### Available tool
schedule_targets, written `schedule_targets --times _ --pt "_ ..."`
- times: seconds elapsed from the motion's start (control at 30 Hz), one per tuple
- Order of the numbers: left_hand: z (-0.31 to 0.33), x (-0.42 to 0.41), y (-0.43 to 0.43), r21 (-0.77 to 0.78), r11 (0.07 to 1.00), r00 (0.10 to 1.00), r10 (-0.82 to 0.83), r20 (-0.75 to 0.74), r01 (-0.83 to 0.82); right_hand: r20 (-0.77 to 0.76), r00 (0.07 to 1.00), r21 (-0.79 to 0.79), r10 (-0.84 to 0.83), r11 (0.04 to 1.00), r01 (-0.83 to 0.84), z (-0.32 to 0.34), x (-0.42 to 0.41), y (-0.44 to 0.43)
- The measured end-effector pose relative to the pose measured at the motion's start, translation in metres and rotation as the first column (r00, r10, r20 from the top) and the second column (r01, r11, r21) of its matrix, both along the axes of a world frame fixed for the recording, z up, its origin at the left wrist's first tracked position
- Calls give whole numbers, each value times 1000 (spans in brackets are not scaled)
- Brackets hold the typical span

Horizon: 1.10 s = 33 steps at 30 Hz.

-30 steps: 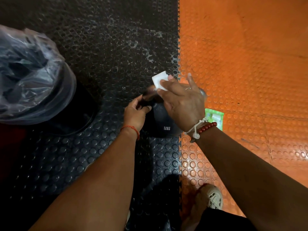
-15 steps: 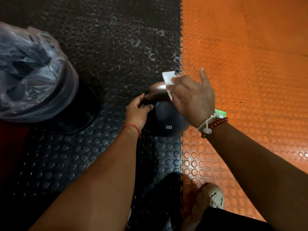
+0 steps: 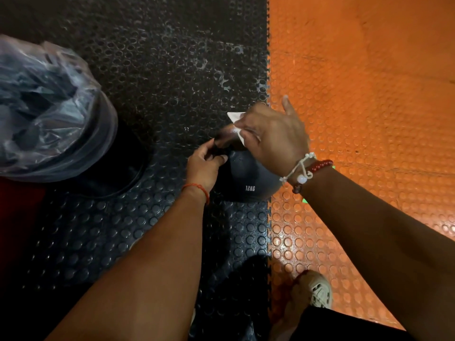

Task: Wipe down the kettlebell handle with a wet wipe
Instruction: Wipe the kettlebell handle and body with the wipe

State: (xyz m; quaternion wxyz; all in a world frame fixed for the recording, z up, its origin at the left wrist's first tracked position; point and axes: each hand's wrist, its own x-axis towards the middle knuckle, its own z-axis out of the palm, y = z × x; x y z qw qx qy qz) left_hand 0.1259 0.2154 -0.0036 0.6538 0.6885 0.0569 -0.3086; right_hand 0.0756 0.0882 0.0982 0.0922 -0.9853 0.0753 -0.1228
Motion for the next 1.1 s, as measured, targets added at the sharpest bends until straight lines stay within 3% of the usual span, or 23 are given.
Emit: schedule_targets --times 0.13,0.27,0.5,0.63,0.73,0.97,1.1 --pt "-3 1 -1 8 1000 1000 -3 -3 3 -80 994 249 -70 965 88 11 11 -14" --pt "-8 2 0 6 1000 1000 -3 -15 4 -201 980 204 -5 978 47 21 26 -16" --pt "-6 2 -1 8 1000 1000 -7 -14 7 -408 912 378 44 917 125 26 46 -29" --pt "-8 3 1 8 1000 1000 -19 -18 19 -391 912 366 126 930 28 29 48 -25" --pt "-11 4 0 19 1000 1000 -25 -5 25 -426 899 388 103 918 79 33 47 -32" --pt "-17 7 3 21 999 999 -29 -28 30 -324 939 219 119 974 -48 29 40 -17" --pt "-20 8 2 8 999 998 -49 -24 49 -311 949 212 58 977 10 30 36 -22"
